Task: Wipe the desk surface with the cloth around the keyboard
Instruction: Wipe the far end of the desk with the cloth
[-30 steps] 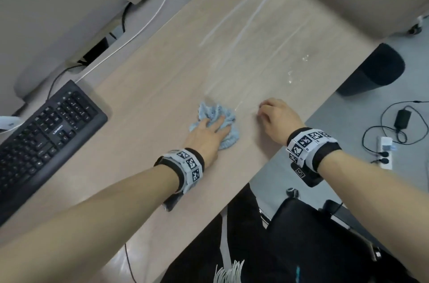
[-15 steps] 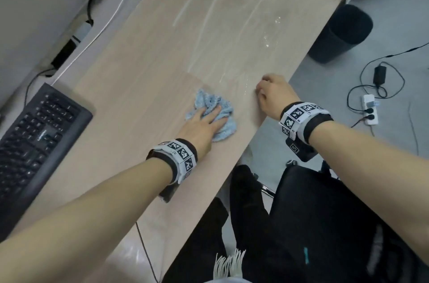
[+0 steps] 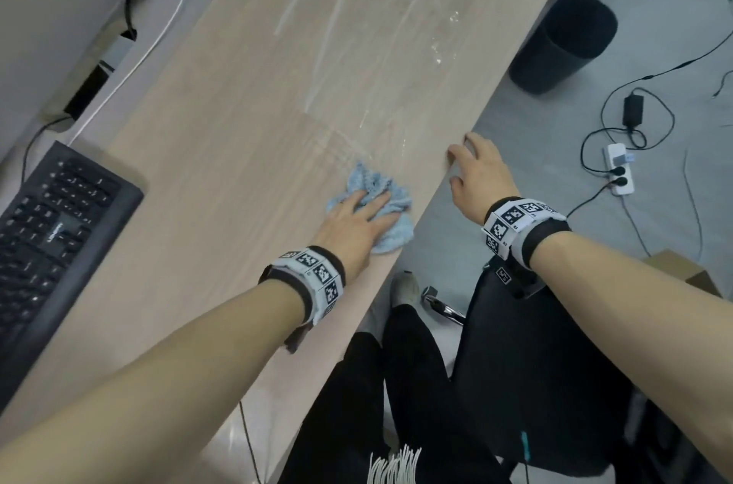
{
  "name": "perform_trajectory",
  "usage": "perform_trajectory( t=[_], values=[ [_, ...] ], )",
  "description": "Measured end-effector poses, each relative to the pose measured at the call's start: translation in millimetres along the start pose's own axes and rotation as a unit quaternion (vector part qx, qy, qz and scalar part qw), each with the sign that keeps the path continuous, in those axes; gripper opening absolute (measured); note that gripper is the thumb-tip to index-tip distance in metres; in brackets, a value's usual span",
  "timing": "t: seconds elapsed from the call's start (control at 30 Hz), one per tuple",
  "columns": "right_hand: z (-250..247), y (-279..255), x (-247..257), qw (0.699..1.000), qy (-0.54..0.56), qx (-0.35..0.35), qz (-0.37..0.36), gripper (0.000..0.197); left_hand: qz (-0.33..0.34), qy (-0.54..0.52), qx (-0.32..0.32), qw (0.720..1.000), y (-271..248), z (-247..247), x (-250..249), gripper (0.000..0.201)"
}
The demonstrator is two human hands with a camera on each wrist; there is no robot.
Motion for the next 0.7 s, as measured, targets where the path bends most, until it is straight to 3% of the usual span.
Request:
perform_trajectory(
  t=[0.2, 0.33, 0.43, 0.5, 0.6, 0.7],
  values=[
    [-5, -5, -23, 0.999, 0.026, 0.026, 0.040, 0.039, 0.003, 0.031, 0.017, 0.999, 45, -10, -30, 0.083],
    [-11, 1, -22, 0.997, 0.052, 0.039, 0.037, 0.036, 0.022, 0.028, -0.009, 0.999, 52, -21, -12, 0.078],
    [-10, 8, -19, 0.997, 0.050, 0.054, 0.017, 0.034, -0.085, -0.034, -0.068, 0.993, 78, -59, 33, 0.071],
    [-12, 15, -19, 0.997, 0.052, 0.050, 0.009, 0.030, -0.148, -0.054, -0.073, 0.985, 92, -78, 52, 0.070],
    [-19, 30, -26, 0.996, 0.077, 0.034, 0.028, 0.021, -0.188, -0.054, -0.062, 0.979, 101, -81, 52, 0.075],
    [-27, 47, -46, 0.983, 0.139, 0.036, 0.113, 0.017, -0.176, -0.038, -0.063, 0.982, 104, -69, 28, 0.079]
  ],
)
Point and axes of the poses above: each hand's wrist, its own y-axis towards the middle knuckle, its own z-axis out of the palm, x = y × z, the point moved 6 cm from there along y, towards the middle knuckle, and after that the axes turned 9 degrees about -y, right-handed, at the moved point
